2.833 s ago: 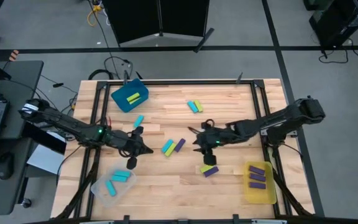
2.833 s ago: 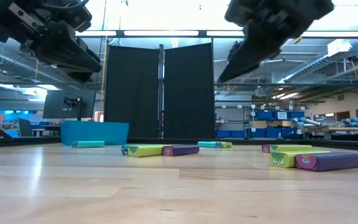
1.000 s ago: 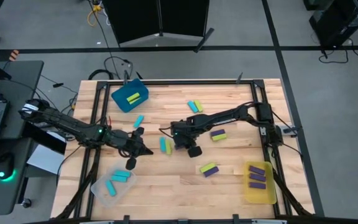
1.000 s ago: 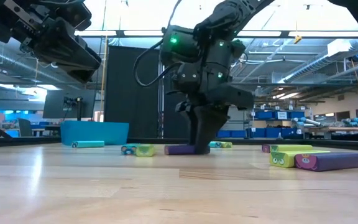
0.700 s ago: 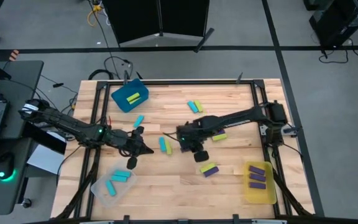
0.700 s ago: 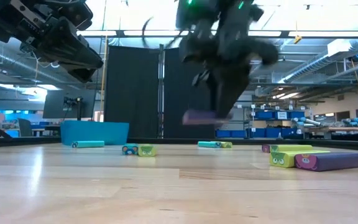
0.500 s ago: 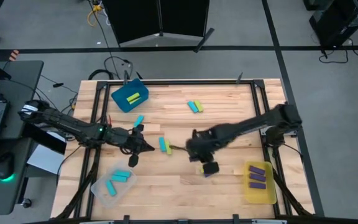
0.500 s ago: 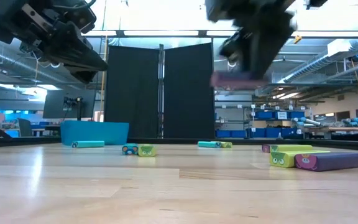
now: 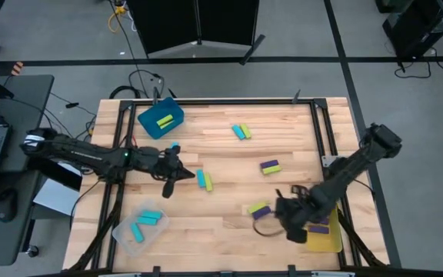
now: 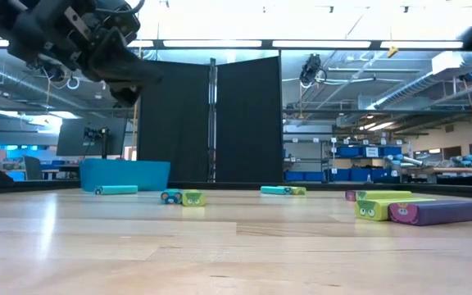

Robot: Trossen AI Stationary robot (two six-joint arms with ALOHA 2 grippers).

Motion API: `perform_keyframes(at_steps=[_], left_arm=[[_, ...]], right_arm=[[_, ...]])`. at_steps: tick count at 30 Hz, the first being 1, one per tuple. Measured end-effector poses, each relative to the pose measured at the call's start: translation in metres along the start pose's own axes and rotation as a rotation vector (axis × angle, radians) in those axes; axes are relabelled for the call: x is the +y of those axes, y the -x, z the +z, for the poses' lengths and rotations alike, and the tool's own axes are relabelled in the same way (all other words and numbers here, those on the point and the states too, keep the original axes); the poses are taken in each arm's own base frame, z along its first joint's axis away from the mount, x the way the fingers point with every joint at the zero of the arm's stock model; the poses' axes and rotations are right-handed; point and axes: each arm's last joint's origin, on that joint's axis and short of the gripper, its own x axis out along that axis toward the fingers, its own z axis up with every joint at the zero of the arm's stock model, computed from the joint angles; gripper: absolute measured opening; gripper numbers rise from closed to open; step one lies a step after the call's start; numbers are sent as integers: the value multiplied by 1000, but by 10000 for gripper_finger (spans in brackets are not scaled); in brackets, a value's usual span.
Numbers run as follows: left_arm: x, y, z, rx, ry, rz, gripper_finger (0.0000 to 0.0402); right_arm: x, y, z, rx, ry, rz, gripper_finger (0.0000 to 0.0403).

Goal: Sort blocks
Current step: Put the violet block into the yellow bin

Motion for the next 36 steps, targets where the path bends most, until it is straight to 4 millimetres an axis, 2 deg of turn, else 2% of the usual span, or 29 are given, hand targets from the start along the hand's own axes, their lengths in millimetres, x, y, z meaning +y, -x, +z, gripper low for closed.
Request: perform_keyframes(at_steps=[9, 15, 18, 29, 36], left_arm=[[16, 2, 5, -22, 26, -25, 2], [21, 2, 6, -25, 34, -18, 2], [22, 2, 6, -26, 35, -15, 2], [22, 2, 6, -26, 32, -17, 2], [22, 2, 6, -25, 32, -17, 2]], right_arm=[[25, 11, -63, 29, -155, 14, 111], [28, 13, -103, 130, -192, -78, 111], [29, 9, -115, 159, -181, -86, 111], [23, -41, -124, 187, -138, 39, 111], [15, -59, -127, 239, -110, 78, 111]])
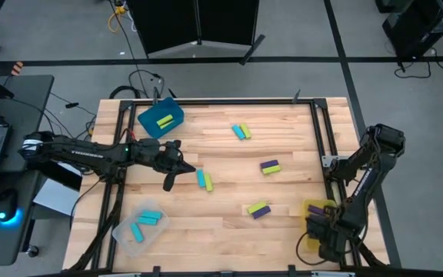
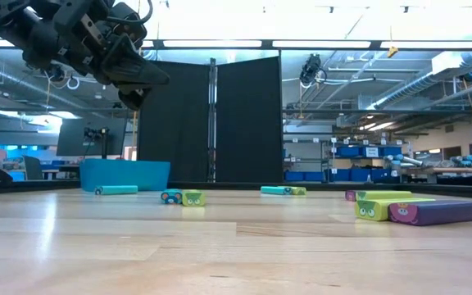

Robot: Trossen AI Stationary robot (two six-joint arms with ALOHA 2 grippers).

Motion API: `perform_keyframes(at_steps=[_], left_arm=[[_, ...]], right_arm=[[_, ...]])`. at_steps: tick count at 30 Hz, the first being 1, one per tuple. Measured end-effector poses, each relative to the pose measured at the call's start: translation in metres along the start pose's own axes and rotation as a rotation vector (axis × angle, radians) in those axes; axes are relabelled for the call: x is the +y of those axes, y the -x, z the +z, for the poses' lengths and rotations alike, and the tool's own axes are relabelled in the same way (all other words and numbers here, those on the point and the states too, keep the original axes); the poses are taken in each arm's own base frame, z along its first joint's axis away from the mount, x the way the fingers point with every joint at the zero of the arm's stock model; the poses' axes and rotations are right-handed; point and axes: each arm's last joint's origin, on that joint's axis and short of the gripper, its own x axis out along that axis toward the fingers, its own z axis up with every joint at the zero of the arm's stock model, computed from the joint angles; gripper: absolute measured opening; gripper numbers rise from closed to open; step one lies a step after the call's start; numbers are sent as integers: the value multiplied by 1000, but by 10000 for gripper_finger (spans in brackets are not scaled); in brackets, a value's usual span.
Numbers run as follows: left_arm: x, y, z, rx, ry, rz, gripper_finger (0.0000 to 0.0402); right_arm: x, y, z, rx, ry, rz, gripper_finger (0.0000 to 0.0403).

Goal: Sort blocks
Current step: Put the violet block into the yellow bin

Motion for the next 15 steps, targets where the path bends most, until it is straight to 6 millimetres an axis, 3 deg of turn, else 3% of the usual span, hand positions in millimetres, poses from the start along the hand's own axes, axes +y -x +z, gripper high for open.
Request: perform_keyframes(at_steps=[7, 15], left_arm=[[0, 0, 0, 0, 1, 4, 2], [0, 0, 0, -2, 3, 15, 2]], right_arm=[[-3, -3, 4, 44, -10, 5, 112], [-5, -1, 11, 65, -45, 1, 224]])
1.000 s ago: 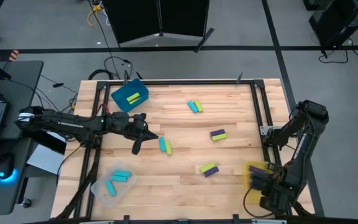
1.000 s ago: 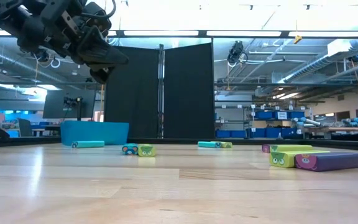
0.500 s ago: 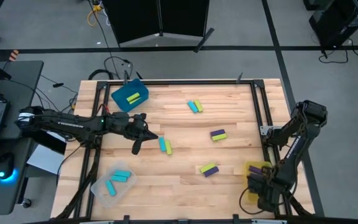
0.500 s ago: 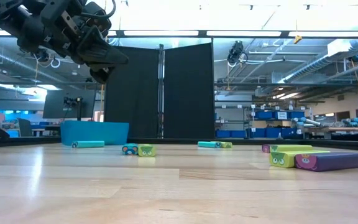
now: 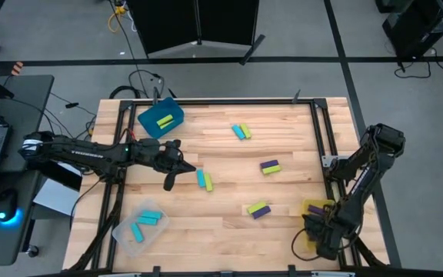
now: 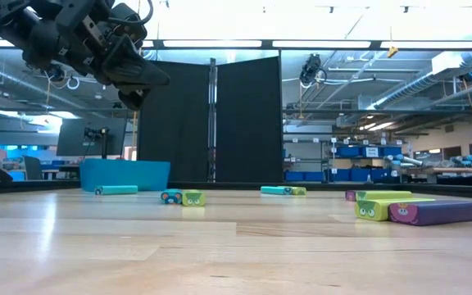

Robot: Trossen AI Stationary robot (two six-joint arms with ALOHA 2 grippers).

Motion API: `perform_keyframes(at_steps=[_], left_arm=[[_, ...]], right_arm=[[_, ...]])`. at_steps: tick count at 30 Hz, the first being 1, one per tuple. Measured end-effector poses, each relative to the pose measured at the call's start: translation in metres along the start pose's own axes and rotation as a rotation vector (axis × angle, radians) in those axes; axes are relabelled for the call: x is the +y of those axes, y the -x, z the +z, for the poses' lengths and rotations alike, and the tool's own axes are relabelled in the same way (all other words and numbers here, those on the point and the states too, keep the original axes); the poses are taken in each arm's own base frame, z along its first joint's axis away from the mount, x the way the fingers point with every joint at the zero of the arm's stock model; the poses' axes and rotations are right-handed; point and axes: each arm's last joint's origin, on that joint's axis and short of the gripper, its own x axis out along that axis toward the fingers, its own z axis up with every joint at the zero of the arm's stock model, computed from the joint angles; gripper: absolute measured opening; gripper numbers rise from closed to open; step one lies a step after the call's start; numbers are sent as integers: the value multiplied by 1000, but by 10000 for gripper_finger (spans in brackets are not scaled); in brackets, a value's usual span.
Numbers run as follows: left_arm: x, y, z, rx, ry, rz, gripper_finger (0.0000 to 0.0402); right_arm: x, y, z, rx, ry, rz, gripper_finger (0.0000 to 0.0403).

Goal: Sort blocks
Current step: Put the violet block into the yellow bin, then put the blue block into the transparent bin

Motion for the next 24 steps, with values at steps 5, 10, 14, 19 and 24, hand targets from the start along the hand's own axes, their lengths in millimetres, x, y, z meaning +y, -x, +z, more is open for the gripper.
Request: perform_keyframes(at_steps=[5, 10, 14, 19, 24], left_arm=[[0, 0, 0, -1, 0, 8, 2], [0, 0, 0, -2, -1, 13, 2], [1, 0, 0, -2, 1, 30, 2], [4, 0, -3, 15, 4, 114, 2], [7, 1, -5, 31, 2, 204, 2]], right_arm=[[1, 6, 4, 51, -8, 4, 224], [6, 28, 8, 59, 8, -49, 191], [4, 53, 11, 74, 19, -118, 148], [-16, 85, 19, 71, 19, -196, 73], [-43, 109, 41, -35, 42, -248, 10]])
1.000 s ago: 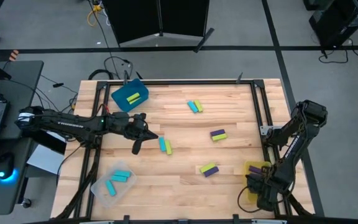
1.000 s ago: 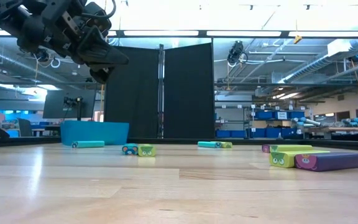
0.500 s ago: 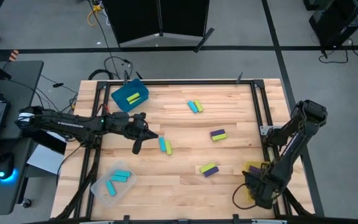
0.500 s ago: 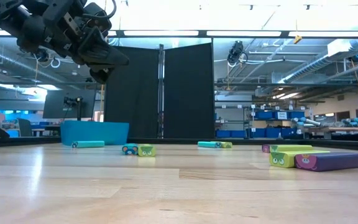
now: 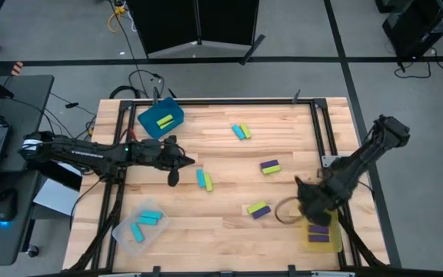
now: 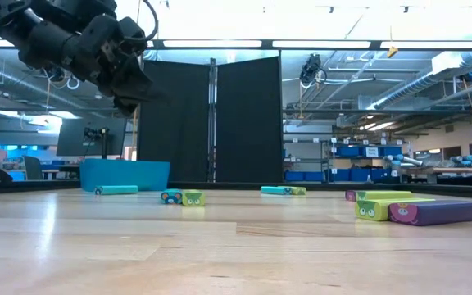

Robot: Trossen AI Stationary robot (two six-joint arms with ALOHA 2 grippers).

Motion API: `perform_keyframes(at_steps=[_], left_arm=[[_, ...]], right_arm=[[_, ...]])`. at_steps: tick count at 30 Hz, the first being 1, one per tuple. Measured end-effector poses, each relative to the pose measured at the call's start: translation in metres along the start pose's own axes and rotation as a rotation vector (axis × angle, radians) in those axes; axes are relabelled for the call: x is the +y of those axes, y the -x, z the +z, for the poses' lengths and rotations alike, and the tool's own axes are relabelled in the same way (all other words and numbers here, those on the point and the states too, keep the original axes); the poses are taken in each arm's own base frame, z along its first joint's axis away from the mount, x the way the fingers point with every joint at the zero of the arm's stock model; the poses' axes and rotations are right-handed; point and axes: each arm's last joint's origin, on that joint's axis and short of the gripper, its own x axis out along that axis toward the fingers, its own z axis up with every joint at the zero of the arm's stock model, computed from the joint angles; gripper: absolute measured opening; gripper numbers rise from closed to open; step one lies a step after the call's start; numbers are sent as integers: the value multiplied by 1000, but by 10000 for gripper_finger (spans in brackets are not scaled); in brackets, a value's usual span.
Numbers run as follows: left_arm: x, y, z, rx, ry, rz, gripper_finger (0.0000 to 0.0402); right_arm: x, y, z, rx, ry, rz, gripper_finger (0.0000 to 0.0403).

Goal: Sort blocks
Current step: Put the blue block into the transparent bin

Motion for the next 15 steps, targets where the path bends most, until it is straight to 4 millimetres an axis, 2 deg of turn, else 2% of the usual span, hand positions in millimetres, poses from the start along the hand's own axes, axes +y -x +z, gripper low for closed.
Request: perform_keyframes(at_steps=[5, 10, 15], left_arm=[[1, 0, -4, 34, 5, 29, 2], [2, -2, -9, 83, 55, 49, 3], [7, 0, -18, 153, 148, 195, 22]], right_arm=[[-26, 14, 33, -236, 27, -3, 24], [-48, 22, 68, -409, 61, 5, 8], [-66, 26, 102, -615, 57, 27, 21]])
